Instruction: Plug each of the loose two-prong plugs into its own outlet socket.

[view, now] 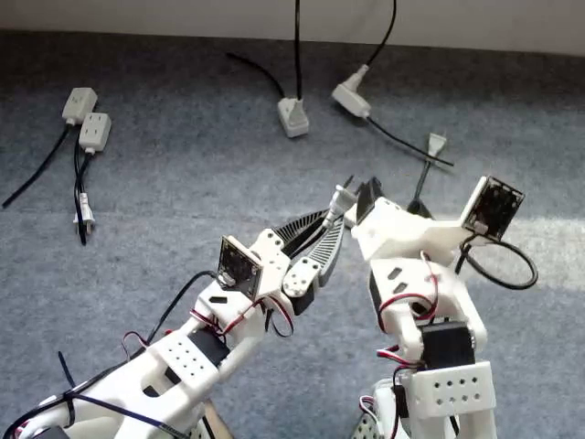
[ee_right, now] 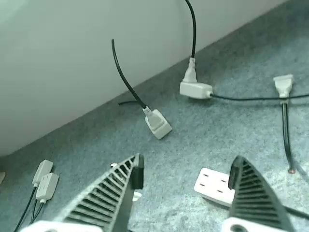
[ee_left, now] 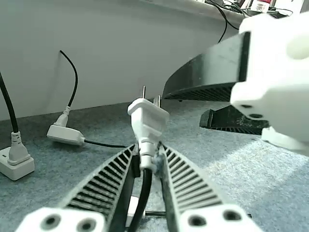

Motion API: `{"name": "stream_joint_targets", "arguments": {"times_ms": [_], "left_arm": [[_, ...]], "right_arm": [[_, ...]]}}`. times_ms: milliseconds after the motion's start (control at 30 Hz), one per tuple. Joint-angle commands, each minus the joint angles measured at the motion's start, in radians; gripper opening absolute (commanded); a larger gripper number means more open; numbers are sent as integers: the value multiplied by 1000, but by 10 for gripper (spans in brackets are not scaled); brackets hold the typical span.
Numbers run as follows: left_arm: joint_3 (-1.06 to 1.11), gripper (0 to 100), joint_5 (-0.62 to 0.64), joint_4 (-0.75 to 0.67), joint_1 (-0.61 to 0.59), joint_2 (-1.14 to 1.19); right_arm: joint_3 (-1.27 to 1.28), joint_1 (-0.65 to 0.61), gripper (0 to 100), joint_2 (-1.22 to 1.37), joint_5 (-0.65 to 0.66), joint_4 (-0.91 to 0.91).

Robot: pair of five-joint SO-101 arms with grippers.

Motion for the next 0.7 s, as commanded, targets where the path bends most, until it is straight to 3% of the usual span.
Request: {"name": "stream_joint_targets", "arguments": {"times_ms": [0,167,367,467,567,667], "left_arm": [[-28,6,9,2,-50,-16],[-79,6,14,287,-107,-21],[-300,6,15,884,-111,-15],[-332,6,15,1111,-113,-19],[-331,7,14,1231,-116,-18],[-326,21,9,1243,-194,-13]], "right_arm": [[42,31,278,-117,74,-4],[99,70,278,-125,115,-81],[102,101,278,35,129,-154],[102,119,278,107,124,-156],[105,116,278,151,124,-180],[110,116,278,173,127,-205]]}}
